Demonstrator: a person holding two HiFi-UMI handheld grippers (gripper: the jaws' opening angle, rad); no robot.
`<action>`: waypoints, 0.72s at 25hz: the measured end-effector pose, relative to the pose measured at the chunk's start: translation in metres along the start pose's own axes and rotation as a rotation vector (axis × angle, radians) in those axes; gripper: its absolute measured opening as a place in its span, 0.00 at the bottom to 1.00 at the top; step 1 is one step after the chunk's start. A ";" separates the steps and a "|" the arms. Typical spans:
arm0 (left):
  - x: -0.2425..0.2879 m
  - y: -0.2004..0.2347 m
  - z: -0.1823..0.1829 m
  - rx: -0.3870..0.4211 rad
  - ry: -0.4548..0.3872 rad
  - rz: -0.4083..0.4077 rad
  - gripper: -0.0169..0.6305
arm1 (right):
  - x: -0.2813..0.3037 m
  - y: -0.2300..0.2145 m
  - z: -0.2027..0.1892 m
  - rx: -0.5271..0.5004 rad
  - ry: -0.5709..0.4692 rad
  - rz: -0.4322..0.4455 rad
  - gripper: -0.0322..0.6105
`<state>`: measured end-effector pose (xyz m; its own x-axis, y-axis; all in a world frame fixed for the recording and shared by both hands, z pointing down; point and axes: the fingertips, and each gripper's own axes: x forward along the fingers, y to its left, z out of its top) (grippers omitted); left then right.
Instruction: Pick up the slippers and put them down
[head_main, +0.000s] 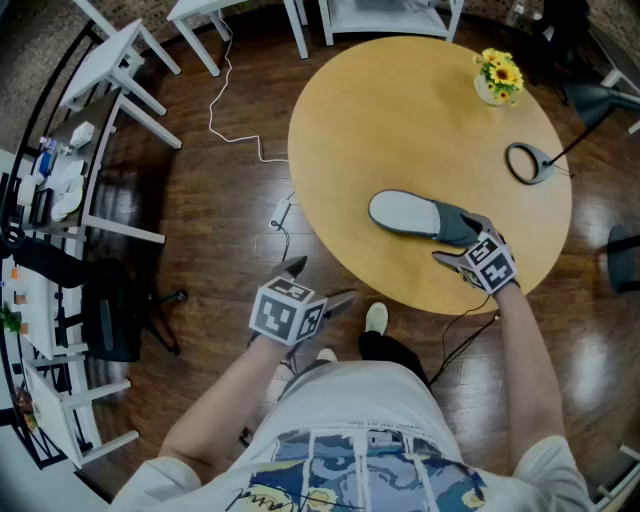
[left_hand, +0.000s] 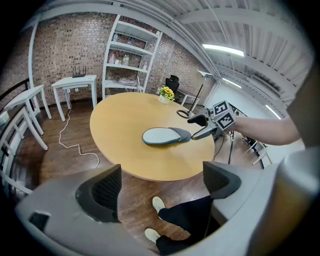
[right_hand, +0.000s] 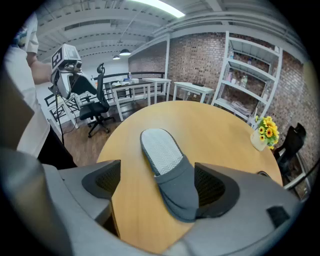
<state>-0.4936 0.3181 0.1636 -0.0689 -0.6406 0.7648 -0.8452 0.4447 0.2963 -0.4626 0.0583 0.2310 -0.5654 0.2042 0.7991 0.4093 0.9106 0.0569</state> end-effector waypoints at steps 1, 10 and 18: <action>0.002 -0.005 0.000 -0.008 0.004 -0.006 0.81 | 0.006 0.000 -0.002 -0.028 0.023 0.017 0.80; 0.010 -0.029 0.007 -0.040 0.012 -0.014 0.81 | 0.074 -0.021 -0.019 -0.265 0.212 0.138 0.82; -0.006 -0.017 -0.007 -0.089 0.008 0.038 0.81 | 0.102 -0.015 -0.050 -0.295 0.351 0.280 0.89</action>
<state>-0.4750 0.3181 0.1582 -0.0951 -0.6173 0.7810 -0.7914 0.5228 0.3169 -0.4908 0.0478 0.3420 -0.1533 0.2465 0.9569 0.7222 0.6889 -0.0617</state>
